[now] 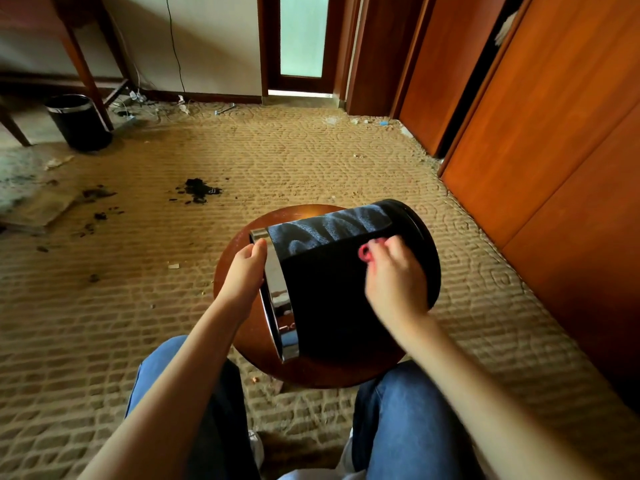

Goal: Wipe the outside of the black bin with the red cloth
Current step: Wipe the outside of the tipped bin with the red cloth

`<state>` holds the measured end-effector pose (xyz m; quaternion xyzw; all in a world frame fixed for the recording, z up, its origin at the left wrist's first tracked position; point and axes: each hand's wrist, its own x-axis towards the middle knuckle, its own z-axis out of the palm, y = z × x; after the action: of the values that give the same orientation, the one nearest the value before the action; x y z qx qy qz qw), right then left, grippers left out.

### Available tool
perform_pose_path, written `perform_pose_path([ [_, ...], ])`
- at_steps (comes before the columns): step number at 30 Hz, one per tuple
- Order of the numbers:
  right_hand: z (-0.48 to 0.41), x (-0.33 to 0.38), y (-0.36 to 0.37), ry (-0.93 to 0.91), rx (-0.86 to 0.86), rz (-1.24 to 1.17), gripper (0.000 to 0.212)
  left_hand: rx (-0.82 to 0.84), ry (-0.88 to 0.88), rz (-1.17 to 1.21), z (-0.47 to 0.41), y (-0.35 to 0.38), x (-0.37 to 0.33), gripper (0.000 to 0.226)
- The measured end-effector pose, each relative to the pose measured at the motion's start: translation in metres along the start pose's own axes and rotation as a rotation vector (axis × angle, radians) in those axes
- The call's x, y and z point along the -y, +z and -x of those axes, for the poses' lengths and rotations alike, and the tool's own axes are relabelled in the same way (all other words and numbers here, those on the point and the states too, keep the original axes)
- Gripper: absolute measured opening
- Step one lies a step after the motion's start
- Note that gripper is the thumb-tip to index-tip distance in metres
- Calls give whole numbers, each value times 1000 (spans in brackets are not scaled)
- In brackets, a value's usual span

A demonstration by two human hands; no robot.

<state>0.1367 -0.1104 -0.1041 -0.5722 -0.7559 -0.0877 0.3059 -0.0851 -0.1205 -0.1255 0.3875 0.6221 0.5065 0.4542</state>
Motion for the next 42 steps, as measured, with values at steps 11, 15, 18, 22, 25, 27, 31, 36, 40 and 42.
perform_pose_path([
  [11,0,-5,-9,-231,-16,47,25,-33,50,-60,5,1,-1,39],
  [15,-23,-60,-23,157,86,152,17,27,11,1,9,0,-2,44],
  [18,-13,-7,-5,80,53,97,22,40,-22,61,7,0,-3,32],
  [22,23,100,6,-214,-15,-111,25,39,-25,83,10,-1,-8,32],
  [25,40,127,4,-306,32,-183,33,37,-23,92,17,-9,-6,35],
  [27,34,101,2,-356,32,-146,27,-38,43,-31,18,-12,-4,31],
  [31,0,8,-14,-111,59,-18,28,-232,180,-446,14,-13,-1,58],
  [36,-24,-43,-31,262,179,133,26,-171,321,-456,15,2,9,46],
  [40,-5,43,-6,-79,71,14,17,-192,331,-406,22,7,14,54],
  [42,10,93,5,-232,64,-79,20,-177,313,-383,20,3,15,61],
])
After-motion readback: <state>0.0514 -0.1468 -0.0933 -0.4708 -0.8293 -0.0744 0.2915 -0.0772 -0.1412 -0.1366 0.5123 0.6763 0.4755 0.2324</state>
